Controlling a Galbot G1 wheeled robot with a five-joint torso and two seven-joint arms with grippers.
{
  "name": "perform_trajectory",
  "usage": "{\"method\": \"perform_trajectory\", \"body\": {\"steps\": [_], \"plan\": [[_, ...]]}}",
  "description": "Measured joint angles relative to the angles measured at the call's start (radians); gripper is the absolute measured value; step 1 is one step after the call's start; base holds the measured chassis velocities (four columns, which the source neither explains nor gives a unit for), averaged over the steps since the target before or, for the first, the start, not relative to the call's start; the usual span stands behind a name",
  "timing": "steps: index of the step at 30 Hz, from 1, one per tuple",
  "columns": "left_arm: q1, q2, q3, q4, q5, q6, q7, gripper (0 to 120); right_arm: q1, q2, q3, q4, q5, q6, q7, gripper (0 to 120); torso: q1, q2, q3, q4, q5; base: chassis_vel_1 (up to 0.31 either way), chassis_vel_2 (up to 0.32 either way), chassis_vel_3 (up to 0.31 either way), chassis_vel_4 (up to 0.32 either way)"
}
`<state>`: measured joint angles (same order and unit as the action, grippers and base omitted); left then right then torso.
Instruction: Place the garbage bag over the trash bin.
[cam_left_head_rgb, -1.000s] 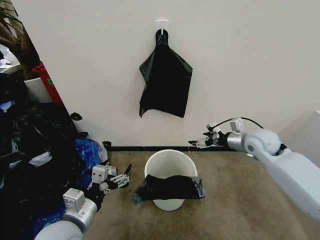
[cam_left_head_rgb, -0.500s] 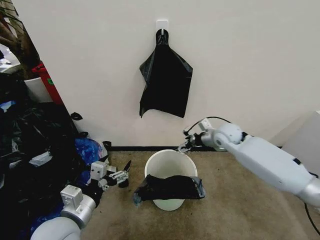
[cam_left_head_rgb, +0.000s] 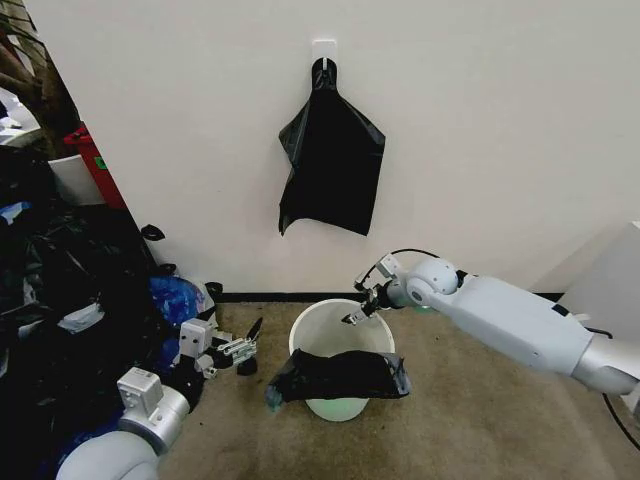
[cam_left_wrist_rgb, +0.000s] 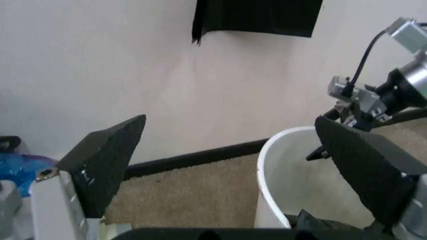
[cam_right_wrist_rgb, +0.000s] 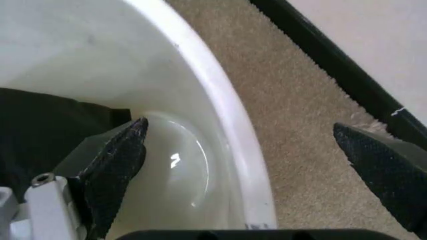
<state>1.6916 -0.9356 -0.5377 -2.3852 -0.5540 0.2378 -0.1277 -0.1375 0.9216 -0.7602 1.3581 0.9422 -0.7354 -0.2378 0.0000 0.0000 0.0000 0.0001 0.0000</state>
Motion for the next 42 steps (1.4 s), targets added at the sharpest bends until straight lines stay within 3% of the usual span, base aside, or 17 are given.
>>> {"method": "perform_trajectory", "body": {"steps": [4, 16, 19, 23, 29, 34, 42], "plan": [[0.0, -0.001, 0.0, -0.002, -0.001, 0.0, -0.001, 100, 0.0, 0.004, -0.006, -0.006, 0.001, 0.0, 0.001, 98, 0.0, 0.0, 0.0, -0.0001, -0.0001, 0.0, 0.0, 0.0, 0.0], [-0.002, -0.002, 0.005, -0.012, -0.004, -0.003, -0.013, 100, -0.018, 0.006, -0.003, -0.015, -0.029, 0.0, 0.0, 53, 0.0, 0.0, 0.0, -0.0001, -0.0001, 0.0, 0.0, 0.0, 0.0], [-0.002, -0.004, 0.005, -0.016, -0.005, -0.005, -0.018, 100, -0.019, 0.005, -0.003, -0.014, -0.031, 0.0, -0.001, 47, 0.0, 0.0, 0.0, -0.0001, -0.0001, 0.0, 0.0, 0.0, 0.0], [0.0, -0.01, 0.005, -0.02, -0.005, -0.007, -0.021, 100, -0.021, 0.012, 0.002, -0.017, -0.034, 0.0, -0.001, 26, 0.0, 0.0, 0.0, -0.0001, -0.0001, 0.0, 0.0, 0.0, 0.0], [-0.002, -0.009, 0.006, -0.029, -0.005, -0.009, -0.027, 100, -0.037, 0.009, 0.018, -0.005, -0.053, 0.0, -0.002, 9, 0.0, 0.0, 0.0, -0.0001, -0.0001, 0.0, 0.0, 0.0, 0.0], [-0.002, -0.004, 0.006, -0.031, -0.007, -0.01, -0.029, 100, -0.048, -0.013, 0.045, 0.021, -0.066, 0.0, -0.003, 1, 0.0, 0.0, 0.0, 0.0001, 0.0001, 0.0, 0.0, 0.0, 0.0], [-0.007, -0.009, 0.018, -0.028, -0.008, -0.016, -0.029, 100, -0.072, -0.112, 0.109, 0.112, -0.025, 0.0, 0.046, 0, 0.0, 0.0, 0.0, -0.0002, 0.0001, 0.0, 0.0, 0.0, 0.0]]}}
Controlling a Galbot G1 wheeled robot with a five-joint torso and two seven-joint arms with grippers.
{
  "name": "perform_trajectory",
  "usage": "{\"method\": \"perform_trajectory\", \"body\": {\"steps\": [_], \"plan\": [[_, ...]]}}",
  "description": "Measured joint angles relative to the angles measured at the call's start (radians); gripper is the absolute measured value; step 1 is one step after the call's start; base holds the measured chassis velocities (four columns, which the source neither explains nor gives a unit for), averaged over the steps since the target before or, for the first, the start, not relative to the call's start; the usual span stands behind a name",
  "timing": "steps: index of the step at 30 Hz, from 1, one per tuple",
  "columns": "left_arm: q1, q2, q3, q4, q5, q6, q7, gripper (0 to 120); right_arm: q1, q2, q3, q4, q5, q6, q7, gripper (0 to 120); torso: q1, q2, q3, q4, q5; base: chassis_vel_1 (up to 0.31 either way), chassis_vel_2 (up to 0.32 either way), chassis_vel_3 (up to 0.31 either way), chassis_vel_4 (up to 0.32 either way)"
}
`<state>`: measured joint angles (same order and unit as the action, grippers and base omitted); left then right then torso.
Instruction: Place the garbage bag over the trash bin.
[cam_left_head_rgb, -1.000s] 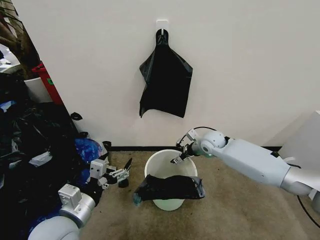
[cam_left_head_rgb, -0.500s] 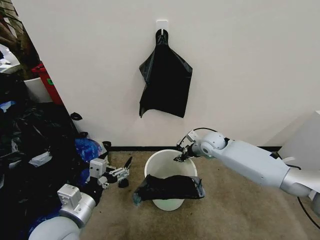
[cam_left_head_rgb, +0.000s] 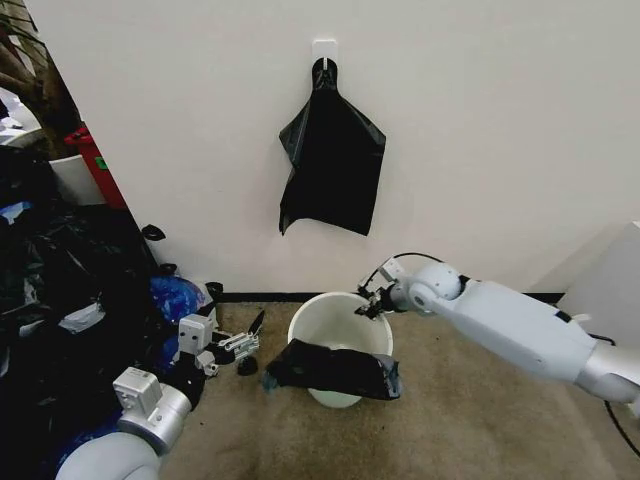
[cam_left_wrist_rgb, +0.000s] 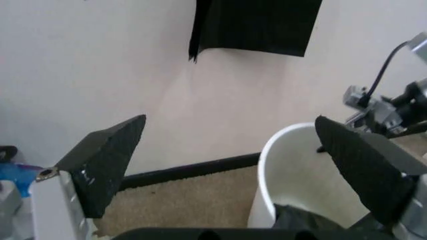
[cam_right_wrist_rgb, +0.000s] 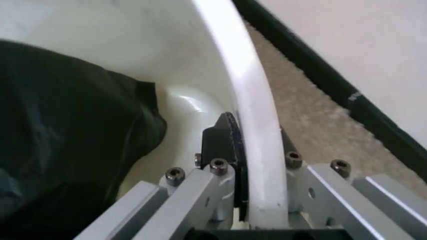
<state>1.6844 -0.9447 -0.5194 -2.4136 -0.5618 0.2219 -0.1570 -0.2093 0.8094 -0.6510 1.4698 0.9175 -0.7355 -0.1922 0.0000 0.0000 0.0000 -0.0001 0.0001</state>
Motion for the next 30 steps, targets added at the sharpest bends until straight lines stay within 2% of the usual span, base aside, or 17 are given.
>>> {"method": "perform_trajectory", "body": {"steps": [6, 9, 10, 11, 12, 15, 16, 19, 20, 28, 30], "plan": [[-0.006, -0.001, 0.001, 0.006, -0.002, -0.007, 0.0, 100, -0.059, -0.06, 0.068, 0.08, 0.122, 0.0, 0.151, 0, 0.0, 0.0, 0.0, 0.0, 0.0001, 0.0, 0.0, 0.0, 0.0], [-0.013, -0.003, 0.001, 0.013, -0.005, -0.012, -0.001, 100, -0.124, -0.078, 0.123, 0.157, 0.357, 0.0, 0.434, 0, 0.0, 0.0, 0.0, -0.0001, 0.0, 0.0, 0.0, 0.0, 0.0], [-0.014, -0.004, 0.002, 0.014, -0.005, -0.013, -0.001, 100, -0.143, -0.078, 0.14, 0.174, 0.417, 0.0, 0.512, 0, 0.0, 0.0, 0.0, 0.0001, 0.0002, 0.0, 0.0, 0.0, 0.0], [-0.014, -0.004, 0.002, 0.014, -0.005, -0.013, -0.001, 100, -0.143, -0.078, 0.14, 0.174, 0.417, 0.0, 0.512, 0, 0.0, 0.0, 0.0, 0.0001, 0.0002, 0.0, 0.0, 0.0, 0.0], [-0.015, -0.005, 0.004, 0.016, -0.005, -0.014, -0.001, 100, -0.171, -0.076, 0.168, 0.196, 0.494, 0.0, 0.614, 0, 0.0, 0.0, 0.0, 0.0001, 0.0002, 0.0, 0.0, 0.0, 0.0], [-0.017, -0.009, 0.011, 0.019, -0.005, -0.017, -0.001, 100, -0.248, -0.055, 0.256, 0.255, 0.674, 0.002, 0.859, 0, 0.0, 0.0, 0.0, -0.0001, 0.0002, 0.0, 0.0, 0.0, 0.0], [-0.017, -0.009, 0.011, 0.019, -0.005, -0.017, -0.001, 100, -0.248, -0.055, 0.256, 0.255, 0.674, 0.002, 0.859, 0, 0.0, 0.0, 0.0, -0.0001, 0.0002, 0.0, 0.0, 0.0, 0.0], [-0.02, -0.016, 0.019, 0.024, -0.003, -0.021, -0.001, 100, -0.309, -0.011, 0.35, 0.318, 0.906, 0.022, 1.136, 0, 0.0, 0.0, 0.0, 0.0, -0.0001, 0.0, 0.0, 0.0, 0.0], [-0.02, -0.018, 0.021, 0.025, -0.002, -0.023, -0.001, 100, -0.323, 0.002, 0.369, 0.336, 0.948, 0.047, 1.19, 0, 0.0, 0.0, 0.0, 0.0001, 0.0, 0.0, 0.0, 0.0, 0.0], [-0.019, -0.025, 0.027, 0.028, 0.003, -0.034, -0.001, 100, -0.397, 0.102, 0.46, 0.405, 1.035, 0.263, 1.42, 0, 0.0, 0.0, 0.0, 0.0003, -0.0001, 0.0, 0.0, 0.0, 0.0], [-0.019, -0.025, 0.026, 0.028, 0.003, -0.035, -0.002, 100, -0.404, 0.108, 0.467, 0.41, 1.035, 0.28, 1.435, 0, 0.0, 0.0, 0.0, 0.0003, -0.0002, 0.0, 0.0, 0.0, 0.0]]}}
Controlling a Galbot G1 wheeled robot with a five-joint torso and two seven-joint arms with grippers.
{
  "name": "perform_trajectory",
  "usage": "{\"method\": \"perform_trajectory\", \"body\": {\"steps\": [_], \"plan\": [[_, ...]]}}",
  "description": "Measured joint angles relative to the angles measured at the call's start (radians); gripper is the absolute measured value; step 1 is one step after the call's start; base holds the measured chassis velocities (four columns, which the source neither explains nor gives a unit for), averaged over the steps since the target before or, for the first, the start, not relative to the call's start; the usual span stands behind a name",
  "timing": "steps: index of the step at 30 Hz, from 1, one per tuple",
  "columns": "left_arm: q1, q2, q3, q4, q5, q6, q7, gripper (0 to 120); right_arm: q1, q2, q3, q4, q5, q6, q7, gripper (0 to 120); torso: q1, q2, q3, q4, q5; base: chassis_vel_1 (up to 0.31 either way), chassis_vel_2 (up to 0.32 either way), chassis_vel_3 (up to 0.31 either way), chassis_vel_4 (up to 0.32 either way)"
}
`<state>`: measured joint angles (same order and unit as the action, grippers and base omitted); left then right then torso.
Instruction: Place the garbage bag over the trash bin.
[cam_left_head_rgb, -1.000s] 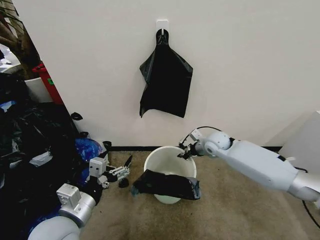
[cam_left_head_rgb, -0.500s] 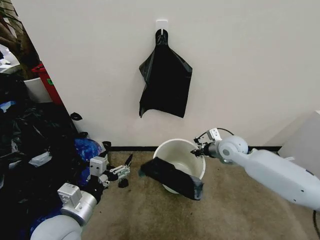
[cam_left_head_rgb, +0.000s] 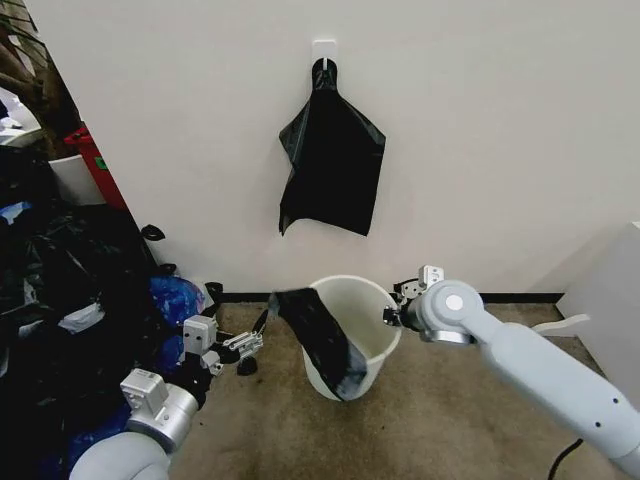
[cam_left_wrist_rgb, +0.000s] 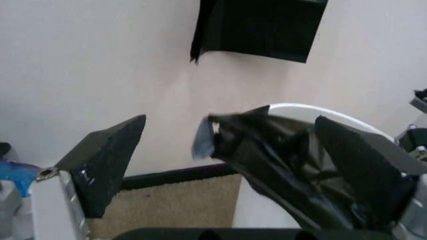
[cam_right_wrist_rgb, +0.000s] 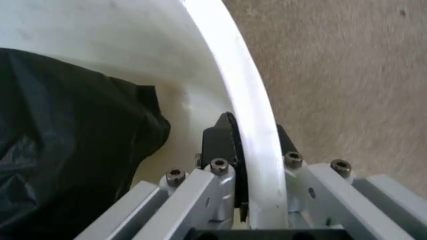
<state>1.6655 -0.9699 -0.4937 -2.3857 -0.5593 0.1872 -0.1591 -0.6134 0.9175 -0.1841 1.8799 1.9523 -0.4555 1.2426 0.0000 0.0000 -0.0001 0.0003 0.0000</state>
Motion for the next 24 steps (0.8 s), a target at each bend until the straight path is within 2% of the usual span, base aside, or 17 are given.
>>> {"method": "perform_trajectory", "body": {"steps": [5, 8, 24], "plan": [[0.0, -0.005, -0.004, 0.001, -0.001, -0.005, -0.006, 100, -0.044, 0.016, 0.005, 0.017, -0.036, 0.114, 0.077, 0, 0.0, 0.0, 0.0, -0.0003, -0.0001, 0.0, 0.0, 0.0, 0.0], [-0.002, -0.005, -0.001, 0.001, -0.001, -0.006, -0.007, 100, -0.066, 0.015, 0.005, 0.019, -0.062, 0.137, 0.08, 0, 0.0, 0.0, 0.0, -0.0003, -0.0001, 0.0, 0.0, 0.0, 0.0], [0.004, -0.021, 0.009, -0.009, 0.006, -0.005, -0.018, 100, -0.187, 0.025, 0.009, 0.013, -0.203, 0.15, 0.04, 0, 0.0, 0.0, 0.0, -0.0003, 0.0001, 0.0, 0.0, 0.0, 0.0]]}}
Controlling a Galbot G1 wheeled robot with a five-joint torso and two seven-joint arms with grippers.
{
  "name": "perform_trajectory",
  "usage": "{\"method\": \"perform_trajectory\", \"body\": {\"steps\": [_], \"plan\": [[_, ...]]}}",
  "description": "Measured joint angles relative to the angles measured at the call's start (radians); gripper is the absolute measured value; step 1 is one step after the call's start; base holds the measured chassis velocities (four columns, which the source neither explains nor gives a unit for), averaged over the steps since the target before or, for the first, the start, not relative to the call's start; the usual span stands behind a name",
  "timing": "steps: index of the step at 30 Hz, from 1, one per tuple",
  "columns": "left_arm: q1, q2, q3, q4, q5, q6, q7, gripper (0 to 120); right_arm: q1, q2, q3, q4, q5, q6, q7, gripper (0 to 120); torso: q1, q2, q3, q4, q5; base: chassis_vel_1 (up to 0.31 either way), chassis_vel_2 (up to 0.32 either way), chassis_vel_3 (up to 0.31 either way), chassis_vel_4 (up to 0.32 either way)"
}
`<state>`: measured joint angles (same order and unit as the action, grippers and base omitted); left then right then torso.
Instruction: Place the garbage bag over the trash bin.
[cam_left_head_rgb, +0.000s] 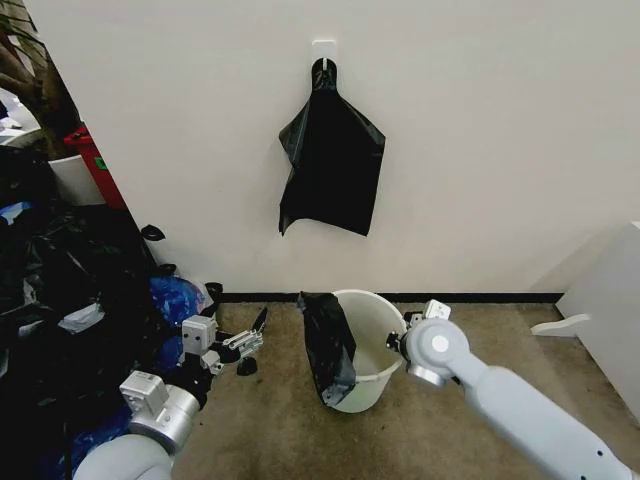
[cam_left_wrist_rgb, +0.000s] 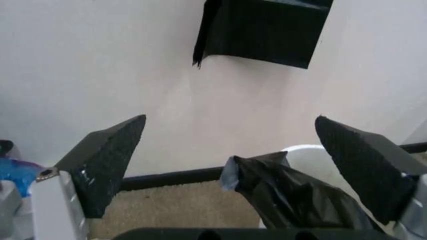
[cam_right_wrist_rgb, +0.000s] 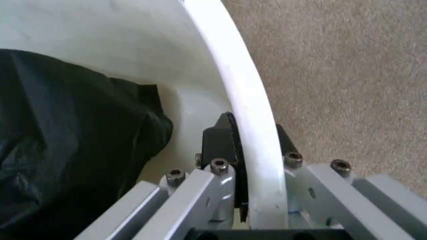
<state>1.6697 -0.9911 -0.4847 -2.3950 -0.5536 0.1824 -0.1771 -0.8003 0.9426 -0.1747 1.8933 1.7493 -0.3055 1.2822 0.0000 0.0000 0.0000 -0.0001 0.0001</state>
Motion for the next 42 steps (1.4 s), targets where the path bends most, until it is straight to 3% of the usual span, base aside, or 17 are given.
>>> {"method": "perform_trajectory", "body": {"steps": [7, 21, 25, 27, 31, 34, 38, 42], "plan": [[0.004, -0.002, 0.001, -0.004, 0.007, -0.002, -0.004, 100, -0.023, -0.005, 0.0, -0.001, -0.038, -0.002, -0.018, 1, 0.0, 0.0, 0.0, 0.0001, -0.0001, 0.0, 0.0, 0.0, 0.0], [0.009, -0.006, 0.001, -0.012, 0.011, -0.007, -0.005, 100, -0.017, -0.05, 0.033, 0.064, -0.048, -0.018, -0.019, 53, 0.0, 0.0, 0.0, 0.0001, 0.0, 0.0, 0.0, 0.0, 0.0], [0.008, -0.007, 0.0, -0.012, 0.011, -0.007, -0.005, 100, -0.01, -0.067, 0.045, 0.092, -0.046, -0.02, -0.02, 62, 0.0, 0.0, 0.0, 0.0001, 0.0, 0.0, 0.0, 0.0, 0.0], [0.008, -0.009, -0.005, -0.005, 0.011, -0.008, -0.003, 100, -0.003, -0.096, 0.057, 0.153, -0.044, -0.022, -0.021, 73, 0.0, 0.0, 0.0, 0.0001, -0.0002, 0.0, 0.0, 0.0, 0.0], [0.005, -0.008, -0.007, 0.002, 0.01, -0.008, -0.002, 100, -0.013, -0.114, 0.069, 0.227, -0.107, -0.05, -0.082, 86, 0.0, 0.0, 0.0, 0.0, -0.0001, 0.0, 0.0, 0.0, 0.0], [0.0, -0.001, -0.007, 0.008, 0.008, -0.008, -0.002, 100, -0.029, -0.123, 0.097, 0.274, -0.153, -0.11, -0.209, 98, 0.0, 0.0, 0.0, 0.0001, -0.0001, 0.0, 0.0, 0.0, 0.0], [0.001, 0.003, -0.01, 0.011, 0.007, -0.008, -0.002, 100, -0.081, -0.152, 0.137, 0.302, -0.235, -0.203, -0.434, 100, 0.0, 0.0, 0.0, 0.0, -0.0002, 0.0, 0.0, 0.0, 0.0], [0.002, 0.002, -0.013, 0.012, 0.007, -0.007, -0.002, 100, -0.113, -0.157, 0.147, 0.302, -0.286, -0.251, -0.556, 100, 0.0, 0.0, 0.0, -0.0001, 0.0, 0.0, 0.0, 0.0, 0.0]]}}
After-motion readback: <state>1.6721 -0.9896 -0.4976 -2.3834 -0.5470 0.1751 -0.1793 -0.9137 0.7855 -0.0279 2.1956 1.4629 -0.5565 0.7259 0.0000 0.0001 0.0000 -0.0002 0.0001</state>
